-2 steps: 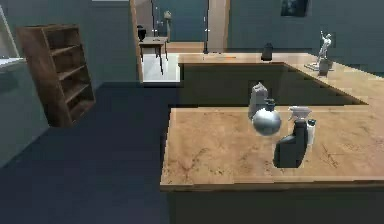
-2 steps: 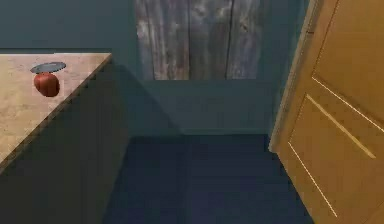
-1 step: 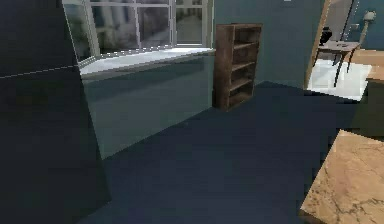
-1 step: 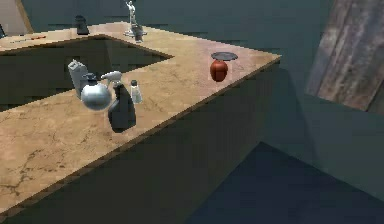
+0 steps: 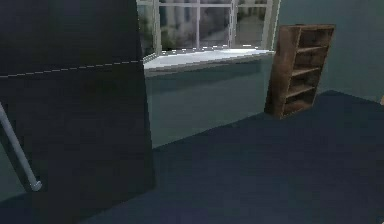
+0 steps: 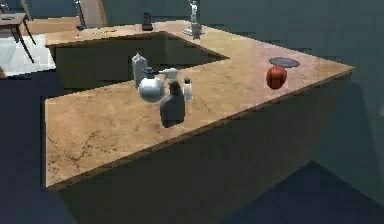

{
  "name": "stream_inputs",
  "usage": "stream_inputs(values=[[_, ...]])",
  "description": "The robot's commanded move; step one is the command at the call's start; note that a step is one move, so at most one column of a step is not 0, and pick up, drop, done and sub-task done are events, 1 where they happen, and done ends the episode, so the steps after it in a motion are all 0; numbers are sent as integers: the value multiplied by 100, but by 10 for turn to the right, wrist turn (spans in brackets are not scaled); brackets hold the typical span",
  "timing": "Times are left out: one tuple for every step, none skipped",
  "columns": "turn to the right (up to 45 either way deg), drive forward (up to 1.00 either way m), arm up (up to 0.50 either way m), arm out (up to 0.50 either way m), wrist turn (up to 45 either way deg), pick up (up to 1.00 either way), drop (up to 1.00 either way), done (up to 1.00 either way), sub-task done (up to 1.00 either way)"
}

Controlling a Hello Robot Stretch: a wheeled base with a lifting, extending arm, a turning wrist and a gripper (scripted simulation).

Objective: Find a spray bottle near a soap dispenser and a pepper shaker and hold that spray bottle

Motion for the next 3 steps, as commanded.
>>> stream_inputs(values=[[0,0,50,0,0,0,0,0,0],[0,0,38,0,0,0,0,0,0],[0,0,0,38,0,0,0,0,0]])
